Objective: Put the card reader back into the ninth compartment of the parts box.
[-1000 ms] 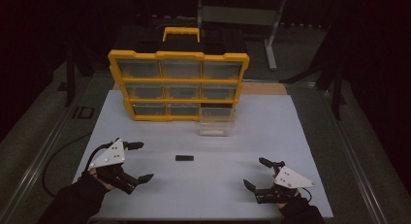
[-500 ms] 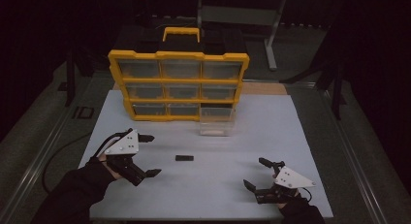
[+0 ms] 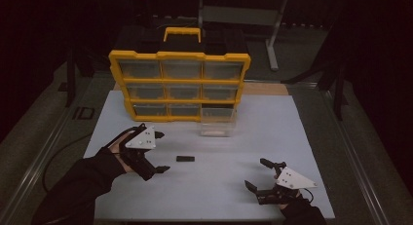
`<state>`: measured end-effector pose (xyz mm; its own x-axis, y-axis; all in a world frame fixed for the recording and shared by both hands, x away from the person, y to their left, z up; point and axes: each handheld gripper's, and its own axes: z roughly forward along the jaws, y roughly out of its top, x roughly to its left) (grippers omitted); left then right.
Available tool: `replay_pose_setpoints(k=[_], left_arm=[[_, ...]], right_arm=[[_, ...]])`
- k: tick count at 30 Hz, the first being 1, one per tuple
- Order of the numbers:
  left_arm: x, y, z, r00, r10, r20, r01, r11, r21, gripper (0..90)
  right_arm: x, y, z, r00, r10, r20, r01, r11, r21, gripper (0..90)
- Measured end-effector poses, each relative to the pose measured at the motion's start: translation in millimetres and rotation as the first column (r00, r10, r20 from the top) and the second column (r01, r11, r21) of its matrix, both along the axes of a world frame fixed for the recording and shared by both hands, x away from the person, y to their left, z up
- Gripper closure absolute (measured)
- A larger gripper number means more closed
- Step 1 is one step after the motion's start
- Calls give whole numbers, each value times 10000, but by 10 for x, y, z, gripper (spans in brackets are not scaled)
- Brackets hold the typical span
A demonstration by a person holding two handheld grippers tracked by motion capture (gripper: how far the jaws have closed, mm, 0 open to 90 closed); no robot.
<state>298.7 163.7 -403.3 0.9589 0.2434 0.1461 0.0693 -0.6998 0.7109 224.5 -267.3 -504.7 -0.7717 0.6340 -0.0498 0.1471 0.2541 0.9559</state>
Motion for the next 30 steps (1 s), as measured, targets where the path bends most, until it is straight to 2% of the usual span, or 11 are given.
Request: replay_pose_setpoints(k=[2,3,4,7,14,19,24,30], left_arm=[[21,-43,-11,10000,-69,1,69,9995,310,3],[21,-43,-11,10000,-69,1,69,9995,310,3],[49,-84,-27,9998,-163,-61,166,9982,584,3],[97,-143,-52,9995,-273,-150,287,9939,1062,3],[185,-273,-112,9984,-477,-315,523,9846,1670,3],[237,-390,-178,9960,-719,-524,820,9700,2290,3],[286,-497,-256,9938,-879,-673,1038,9514,2898,4],[352,-597,-328,9916,-853,-977,1127,9395,3236,5]], right_arm=[[0,0,0,10000,4,5,-4,10000,-5,89],[0,0,0,10000,4,5,-4,10000,-5,89],[1,-1,-1,10000,12,38,-12,10000,-10,89],[5,2,-3,10000,22,49,-22,10000,10,89],[8,-2,-6,9999,57,100,-56,10000,-63,89],[9,1,-7,9999,79,104,-78,9999,-84,89],[8,2,-7,9999,95,114,-94,9999,-87,89],[9,3,-9,9999,118,118,-117,9999,-97,90]])
